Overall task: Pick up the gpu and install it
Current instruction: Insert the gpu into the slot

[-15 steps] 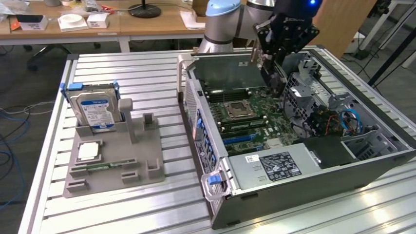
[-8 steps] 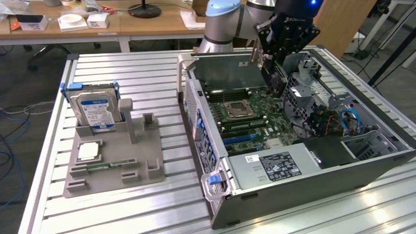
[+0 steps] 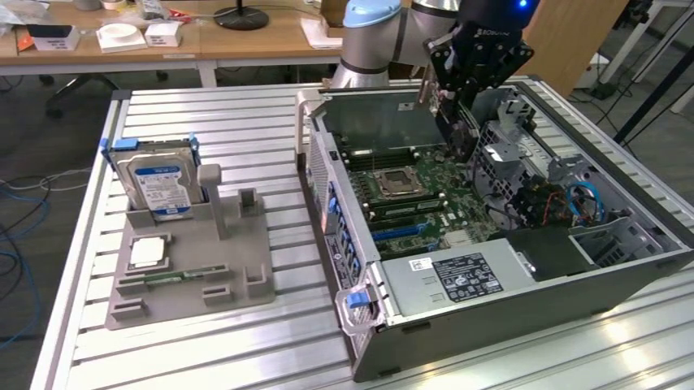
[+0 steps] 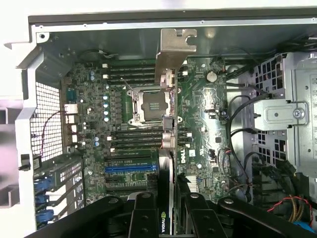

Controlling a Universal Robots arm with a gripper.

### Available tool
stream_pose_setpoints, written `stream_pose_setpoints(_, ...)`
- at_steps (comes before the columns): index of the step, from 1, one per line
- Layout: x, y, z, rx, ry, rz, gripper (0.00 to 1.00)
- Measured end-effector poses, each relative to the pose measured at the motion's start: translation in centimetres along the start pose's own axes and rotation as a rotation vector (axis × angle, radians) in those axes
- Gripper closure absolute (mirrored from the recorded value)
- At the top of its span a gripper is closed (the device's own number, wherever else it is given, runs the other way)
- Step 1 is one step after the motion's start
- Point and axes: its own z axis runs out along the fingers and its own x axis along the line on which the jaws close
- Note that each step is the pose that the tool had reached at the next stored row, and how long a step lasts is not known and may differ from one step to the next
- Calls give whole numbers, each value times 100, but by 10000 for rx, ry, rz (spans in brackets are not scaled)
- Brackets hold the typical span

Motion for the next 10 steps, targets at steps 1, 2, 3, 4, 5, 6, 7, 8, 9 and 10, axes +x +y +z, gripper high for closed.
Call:
stream_pose_setpoints(1, 0, 4, 1, -1, -1, 3, 74)
stream_pose_setpoints(2, 0, 5, 1, 0, -1, -1, 74)
stream_pose_setpoints(3, 0, 5, 1, -3, 6, -89, 74)
stream_pose_setpoints(4, 1, 4, 2, -7, 19, -278, 74)
stream_pose_setpoints(5, 1, 4, 3, -11, 33, -458, 74)
stream_pose_setpoints(6, 0, 4, 5, -17, 45, -638, 74)
stream_pose_setpoints(7, 0, 4, 6, -22, 58, -817, 74)
stream_pose_setpoints(8, 1, 4, 8, -27, 70, -996, 74)
stream_pose_setpoints(9, 0, 4, 10, -32, 83, -1175, 74)
stream_pose_setpoints(10, 0, 4, 12, -37, 96, -1361, 74)
